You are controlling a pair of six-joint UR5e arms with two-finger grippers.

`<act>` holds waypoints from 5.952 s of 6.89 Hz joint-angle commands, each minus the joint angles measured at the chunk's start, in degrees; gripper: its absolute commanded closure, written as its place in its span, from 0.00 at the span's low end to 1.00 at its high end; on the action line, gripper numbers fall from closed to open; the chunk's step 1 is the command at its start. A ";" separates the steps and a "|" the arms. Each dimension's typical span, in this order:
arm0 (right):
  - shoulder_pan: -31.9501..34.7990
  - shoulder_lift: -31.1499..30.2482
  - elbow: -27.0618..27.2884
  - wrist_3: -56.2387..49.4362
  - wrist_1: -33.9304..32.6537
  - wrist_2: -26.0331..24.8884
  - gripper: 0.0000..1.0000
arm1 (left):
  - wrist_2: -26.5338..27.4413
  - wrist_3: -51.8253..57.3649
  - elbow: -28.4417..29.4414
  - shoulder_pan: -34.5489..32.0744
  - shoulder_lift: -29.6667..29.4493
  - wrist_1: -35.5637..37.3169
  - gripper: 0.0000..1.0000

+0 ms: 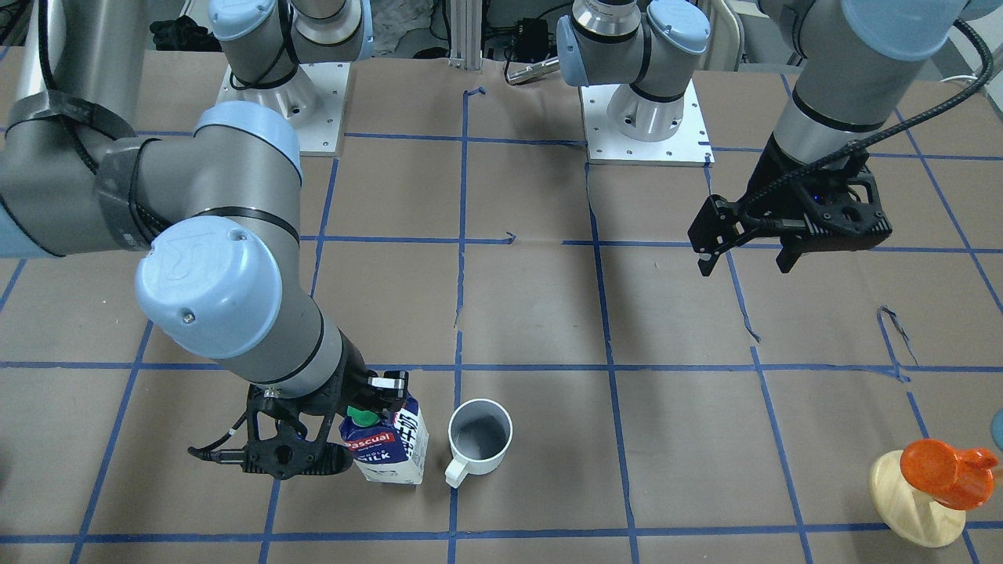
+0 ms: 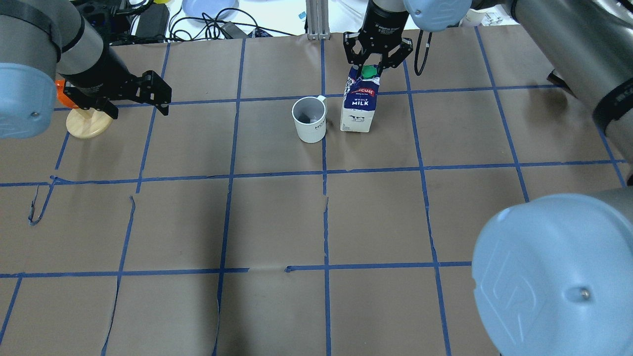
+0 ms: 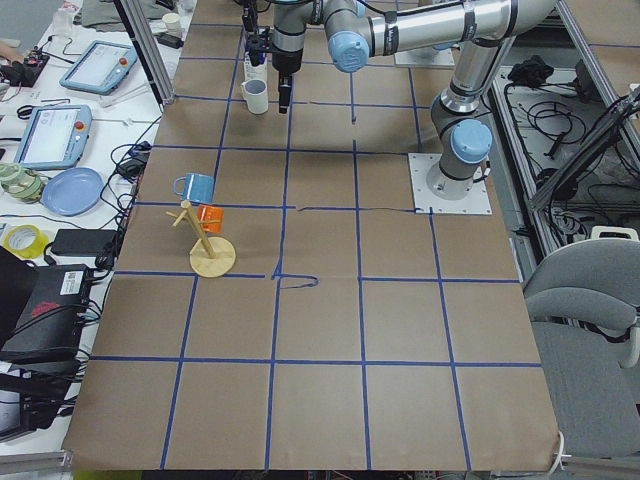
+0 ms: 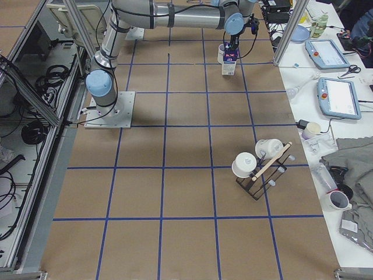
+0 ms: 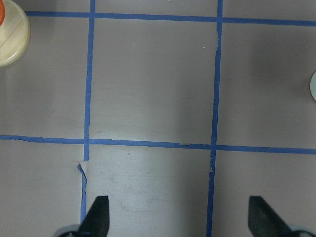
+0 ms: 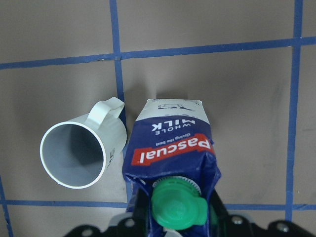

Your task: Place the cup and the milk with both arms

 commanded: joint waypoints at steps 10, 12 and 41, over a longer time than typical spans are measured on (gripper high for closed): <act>-7.57 -26.65 15.60 -7.92 6.16 -6.51 0.00 | -0.34 -0.01 0.83 0.53 1.07 -0.95 0.00; -7.66 -27.73 17.21 -8.19 6.32 -6.70 0.00 | -0.43 -0.01 0.74 0.53 1.07 -0.96 0.00; -7.48 -27.82 17.22 -11.45 6.67 -7.84 0.00 | -0.95 -0.10 1.09 0.26 3.08 -2.63 0.00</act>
